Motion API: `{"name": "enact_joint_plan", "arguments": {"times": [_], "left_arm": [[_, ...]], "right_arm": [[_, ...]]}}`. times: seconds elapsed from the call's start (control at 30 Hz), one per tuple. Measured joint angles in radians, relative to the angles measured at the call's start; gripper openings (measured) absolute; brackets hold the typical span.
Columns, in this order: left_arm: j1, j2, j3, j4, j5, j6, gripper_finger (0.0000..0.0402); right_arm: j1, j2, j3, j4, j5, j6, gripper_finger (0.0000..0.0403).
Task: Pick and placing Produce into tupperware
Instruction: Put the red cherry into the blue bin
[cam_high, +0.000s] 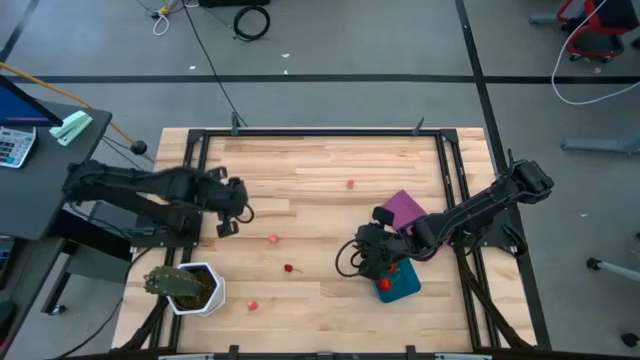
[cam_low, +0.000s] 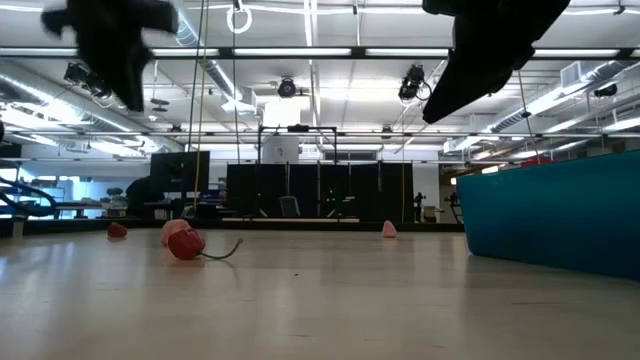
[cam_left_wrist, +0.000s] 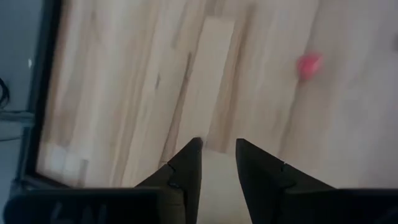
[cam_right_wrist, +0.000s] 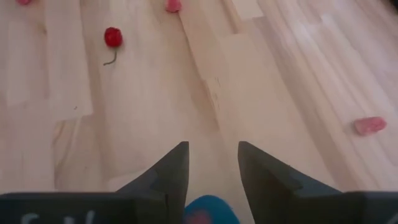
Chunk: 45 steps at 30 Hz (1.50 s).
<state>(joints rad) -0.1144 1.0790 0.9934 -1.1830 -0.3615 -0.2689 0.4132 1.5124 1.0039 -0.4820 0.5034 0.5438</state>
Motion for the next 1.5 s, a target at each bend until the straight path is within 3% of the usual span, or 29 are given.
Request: {"name": "enact_joint_plan", "arguments": {"times": [0.17, 0.23, 0.4, 0.57, 0.7, 1.07, 1.5], "left_arm": [[0.074, -0.036, -0.263, 0.142, 0.064, 0.048, 0.0123], [0.102, 0.004, -0.246, 0.15, 0.128, 0.082, 0.013], [0.164, 0.071, -0.23, 0.239, 0.094, 0.154, 0.0144], [0.241, 0.142, -0.233, 0.267, 0.172, -0.048, 0.0157], [0.267, 0.202, -0.232, 0.267, 0.175, -0.168, 0.016], [0.338, 0.357, -0.232, 0.176, 0.117, -0.147, 0.016], [0.329, 0.363, -0.232, 0.191, 0.107, -0.068, 0.016]], "right_arm": [[-0.015, 0.0, 0.0, 0.0, 0.022, -0.047, 0.0145], [-0.022, 0.0, 0.0, 0.0, 0.023, -0.048, 0.0145], [-0.045, -0.001, 0.0, 0.0, 0.024, -0.05, 0.0145], [-0.059, -0.001, 0.0, 0.0, 0.023, -0.052, 0.0145], [-0.06, -0.001, 0.0, 0.003, 0.023, -0.092, 0.0145], [-0.06, -0.001, 0.0, 0.004, 0.023, -0.123, 0.0145], [-0.06, -0.001, 0.0, 0.004, 0.023, -0.134, 0.0145]]}}
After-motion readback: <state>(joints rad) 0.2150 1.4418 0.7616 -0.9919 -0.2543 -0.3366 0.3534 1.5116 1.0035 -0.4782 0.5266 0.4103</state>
